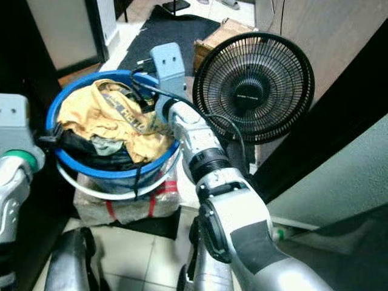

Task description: Clothes washing

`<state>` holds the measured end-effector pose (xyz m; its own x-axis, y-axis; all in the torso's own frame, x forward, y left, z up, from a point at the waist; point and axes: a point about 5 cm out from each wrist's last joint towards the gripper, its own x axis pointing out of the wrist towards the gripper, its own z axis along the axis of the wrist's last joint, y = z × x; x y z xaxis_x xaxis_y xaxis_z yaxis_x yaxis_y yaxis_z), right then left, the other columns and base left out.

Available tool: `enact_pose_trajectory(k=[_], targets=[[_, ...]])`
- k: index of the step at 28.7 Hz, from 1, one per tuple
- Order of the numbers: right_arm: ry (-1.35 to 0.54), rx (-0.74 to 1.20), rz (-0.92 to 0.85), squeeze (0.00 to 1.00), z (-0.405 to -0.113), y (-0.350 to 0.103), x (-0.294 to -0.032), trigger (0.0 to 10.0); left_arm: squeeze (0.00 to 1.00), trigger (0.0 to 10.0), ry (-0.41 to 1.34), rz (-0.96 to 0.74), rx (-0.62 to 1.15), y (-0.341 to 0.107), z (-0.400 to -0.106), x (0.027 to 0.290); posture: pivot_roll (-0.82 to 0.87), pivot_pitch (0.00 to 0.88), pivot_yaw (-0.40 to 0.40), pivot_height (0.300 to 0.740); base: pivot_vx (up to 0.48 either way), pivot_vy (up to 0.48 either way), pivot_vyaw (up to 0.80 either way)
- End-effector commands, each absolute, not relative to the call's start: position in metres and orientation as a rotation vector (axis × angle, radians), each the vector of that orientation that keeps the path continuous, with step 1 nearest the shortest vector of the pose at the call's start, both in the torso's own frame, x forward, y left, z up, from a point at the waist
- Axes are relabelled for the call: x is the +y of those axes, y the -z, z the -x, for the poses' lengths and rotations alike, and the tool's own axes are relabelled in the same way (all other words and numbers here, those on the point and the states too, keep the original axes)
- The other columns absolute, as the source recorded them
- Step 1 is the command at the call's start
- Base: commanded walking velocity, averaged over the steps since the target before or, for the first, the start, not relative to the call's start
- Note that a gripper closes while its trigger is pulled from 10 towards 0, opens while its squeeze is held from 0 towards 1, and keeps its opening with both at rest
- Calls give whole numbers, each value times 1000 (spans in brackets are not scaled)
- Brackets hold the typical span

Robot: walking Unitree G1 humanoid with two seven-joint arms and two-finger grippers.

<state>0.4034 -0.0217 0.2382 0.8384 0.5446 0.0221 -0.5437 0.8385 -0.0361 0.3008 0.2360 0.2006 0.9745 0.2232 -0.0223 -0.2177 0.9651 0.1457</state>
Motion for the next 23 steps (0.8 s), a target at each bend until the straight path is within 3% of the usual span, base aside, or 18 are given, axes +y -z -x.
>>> enact_pose_trajectory(k=[1,6,13,14,16,17,18,23], targets=[[-607,48,61,0,-402,-222,-20,10000,0,10000,-281,-150,131,-184,-291,249,194,226,-87,475,0,0,0],[-628,132,38,0,-400,-205,-29,10000,0,10000,-261,-149,156,-179,-289,243,164,245,-79,475,0,0,0],[-521,260,133,0,-397,-163,-64,9608,0,10000,-238,-137,166,-178,-294,235,137,238,-77,475,0,0,0],[-504,281,138,0,-397,-158,-69,4392,0,10000,-237,-136,165,-178,-295,234,134,232,-77,475,0,0,0],[-484,314,147,0,-395,-149,-77,706,0,10000,-235,-133,164,-179,-295,234,132,228,-76,475,0,0,0],[-484,314,147,0,-395,-149,-77,706,0,10000,-235,-133,164,-179,-295,234,132,228,-76,475,0,0,0],[-476,330,150,0,-394,-145,-80,0,0,10000,-234,-132,163,-180,-295,233,133,223,-75,475,0,0,0],[-467,383,172,0,-389,-130,-88,0,0,10000,-232,-133,161,-183,-296,234,133,212,-67,475,0,0,0]])
